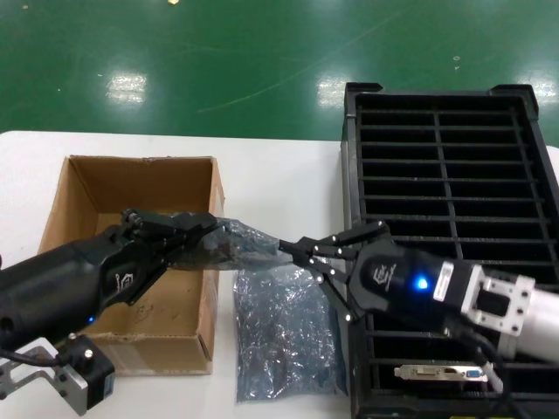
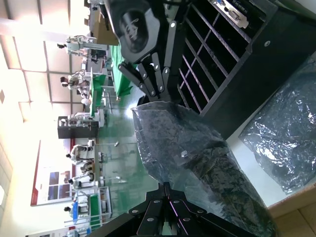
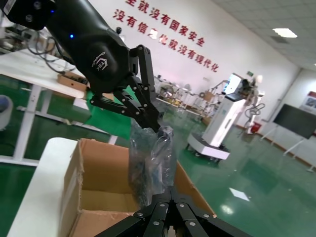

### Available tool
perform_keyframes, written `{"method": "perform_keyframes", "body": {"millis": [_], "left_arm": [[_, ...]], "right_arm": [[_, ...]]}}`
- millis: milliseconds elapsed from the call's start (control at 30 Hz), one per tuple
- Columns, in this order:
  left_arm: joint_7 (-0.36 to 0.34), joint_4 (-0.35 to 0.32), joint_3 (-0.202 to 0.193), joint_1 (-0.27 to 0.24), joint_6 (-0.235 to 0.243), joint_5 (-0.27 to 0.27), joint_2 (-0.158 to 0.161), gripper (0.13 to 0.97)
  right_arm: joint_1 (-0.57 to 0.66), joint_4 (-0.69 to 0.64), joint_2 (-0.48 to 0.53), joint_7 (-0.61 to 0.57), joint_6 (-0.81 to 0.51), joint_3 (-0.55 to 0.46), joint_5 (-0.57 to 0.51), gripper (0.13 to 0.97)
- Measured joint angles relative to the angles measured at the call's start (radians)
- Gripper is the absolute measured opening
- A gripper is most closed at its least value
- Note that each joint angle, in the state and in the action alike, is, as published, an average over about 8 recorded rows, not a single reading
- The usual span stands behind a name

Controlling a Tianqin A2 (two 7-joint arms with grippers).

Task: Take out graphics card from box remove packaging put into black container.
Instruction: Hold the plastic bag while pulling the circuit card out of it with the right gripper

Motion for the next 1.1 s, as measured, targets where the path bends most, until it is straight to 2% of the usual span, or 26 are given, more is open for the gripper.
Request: {"method": "perform_keyframes", "body": {"millis": [333,567,833,1100], "left_arm": [[0.000,0.000,0.000,0.000,0.000,0.000,0.000,0.140],[0.000,0.000,0.000,0.000,0.000,0.000,0.000,0.140],[0.000,0.000,0.000,0.000,0.000,0.000,0.000,0.140],[0.000,0.000,0.000,0.000,0.000,0.000,0.000,0.140]], "right_arm": [[0.143,-0.084,0.008,0.147,-0.097,-0.064,-0.022,0.134],[0.176,-0.091,0.013,0.293,-0.132,-0.120,-0.059,0.134],[0.174,-0.069,0.009,0.384,-0.117,-0.136,-0.086,0.134],[0.155,-0.033,-0.001,0.527,-0.029,-0.135,-0.139,0.134]]}}
